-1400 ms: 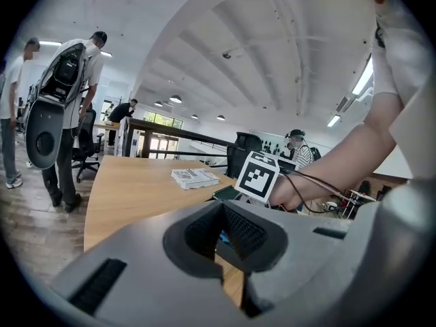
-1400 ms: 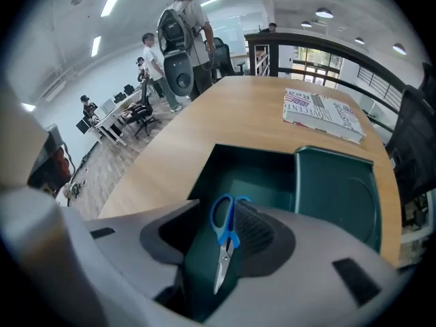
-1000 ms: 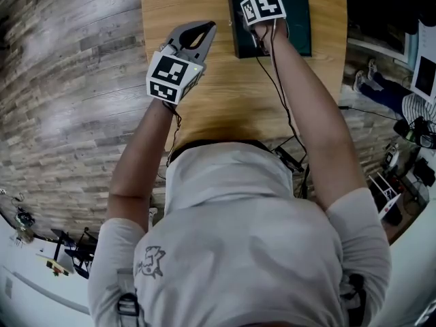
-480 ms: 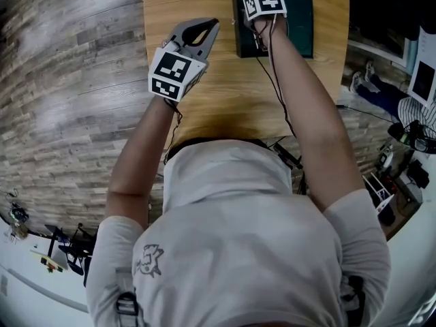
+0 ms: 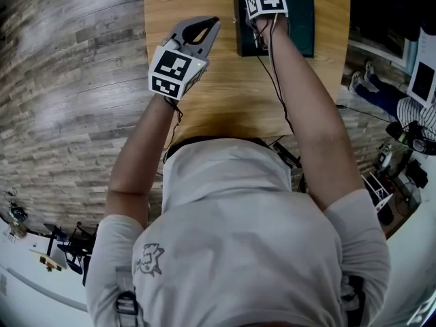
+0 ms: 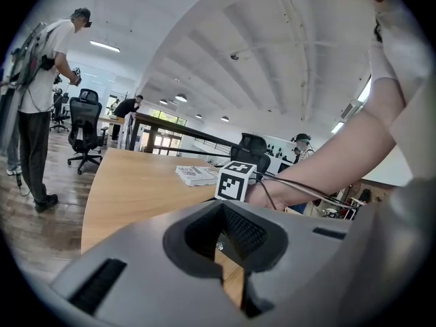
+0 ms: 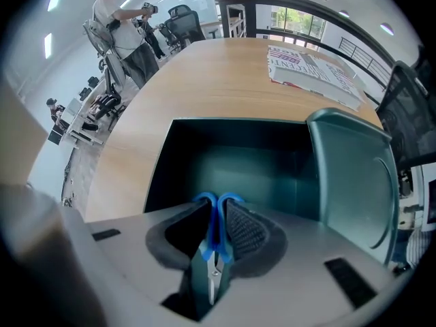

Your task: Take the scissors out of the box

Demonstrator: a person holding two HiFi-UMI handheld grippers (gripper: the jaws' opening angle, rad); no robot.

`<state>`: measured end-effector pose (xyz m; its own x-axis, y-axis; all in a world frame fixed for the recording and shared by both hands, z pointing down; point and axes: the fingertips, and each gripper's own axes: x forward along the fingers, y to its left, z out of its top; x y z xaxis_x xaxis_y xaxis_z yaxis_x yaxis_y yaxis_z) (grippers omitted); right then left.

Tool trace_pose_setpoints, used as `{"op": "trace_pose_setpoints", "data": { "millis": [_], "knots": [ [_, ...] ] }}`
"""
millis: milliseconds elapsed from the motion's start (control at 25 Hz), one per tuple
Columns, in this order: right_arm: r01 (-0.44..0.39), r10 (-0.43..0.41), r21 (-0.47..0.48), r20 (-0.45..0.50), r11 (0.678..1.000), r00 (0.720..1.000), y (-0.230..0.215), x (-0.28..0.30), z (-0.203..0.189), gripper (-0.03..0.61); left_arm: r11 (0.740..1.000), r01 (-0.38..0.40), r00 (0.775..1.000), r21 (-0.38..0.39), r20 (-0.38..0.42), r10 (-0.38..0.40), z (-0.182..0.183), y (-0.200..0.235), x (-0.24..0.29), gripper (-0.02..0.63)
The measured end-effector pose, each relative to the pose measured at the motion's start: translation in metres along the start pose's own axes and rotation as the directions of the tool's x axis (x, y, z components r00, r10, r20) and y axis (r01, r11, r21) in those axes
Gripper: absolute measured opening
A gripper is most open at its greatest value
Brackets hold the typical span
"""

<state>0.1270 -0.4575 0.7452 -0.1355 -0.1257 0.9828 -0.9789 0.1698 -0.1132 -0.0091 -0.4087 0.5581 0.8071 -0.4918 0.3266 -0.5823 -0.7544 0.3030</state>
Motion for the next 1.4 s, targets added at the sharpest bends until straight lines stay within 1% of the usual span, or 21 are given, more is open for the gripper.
{"op": "trace_pose_setpoints", "data": {
  "millis": [120,280,560,800,1040,1400],
  "knots": [
    [0.020,-0.020,-0.005,0.006,1.000,1.000,0.001,0.000,-0.001,0.089,1.000,-0.002,1.000,-0.002,-0.005,0.002,-0.003,0.000,-0.001,0.005],
    [0.030,-0.030,-0.003,0.042,1.000,0.999,0.001,0.000,0.000,0.080,1.000,-0.002,1.000,-0.003,-0.010,0.002,-0.006,-0.002,-0.004,0.005],
    [-0.015,0.013,0.018,0.118,1.000,0.993,0.002,-0.006,0.000,0.075,1.000,0.000,1.000,0.014,-0.007,0.000,0.000,-0.007,-0.007,0.005],
    [-0.031,0.032,-0.010,0.195,0.999,0.980,0.014,-0.028,0.007,0.075,0.999,-0.017,1.000,0.033,-0.006,0.017,0.005,-0.013,-0.016,0.005],
    [-0.053,0.059,-0.032,0.284,0.998,0.957,0.021,-0.061,0.017,0.075,0.998,-0.033,0.999,0.059,0.009,0.033,0.015,-0.024,-0.022,0.005],
    [-0.077,0.114,-0.102,0.424,0.992,0.899,0.033,-0.126,0.019,0.075,0.993,-0.070,0.997,0.097,0.033,0.068,0.029,-0.055,-0.037,0.005]
  ]
}}
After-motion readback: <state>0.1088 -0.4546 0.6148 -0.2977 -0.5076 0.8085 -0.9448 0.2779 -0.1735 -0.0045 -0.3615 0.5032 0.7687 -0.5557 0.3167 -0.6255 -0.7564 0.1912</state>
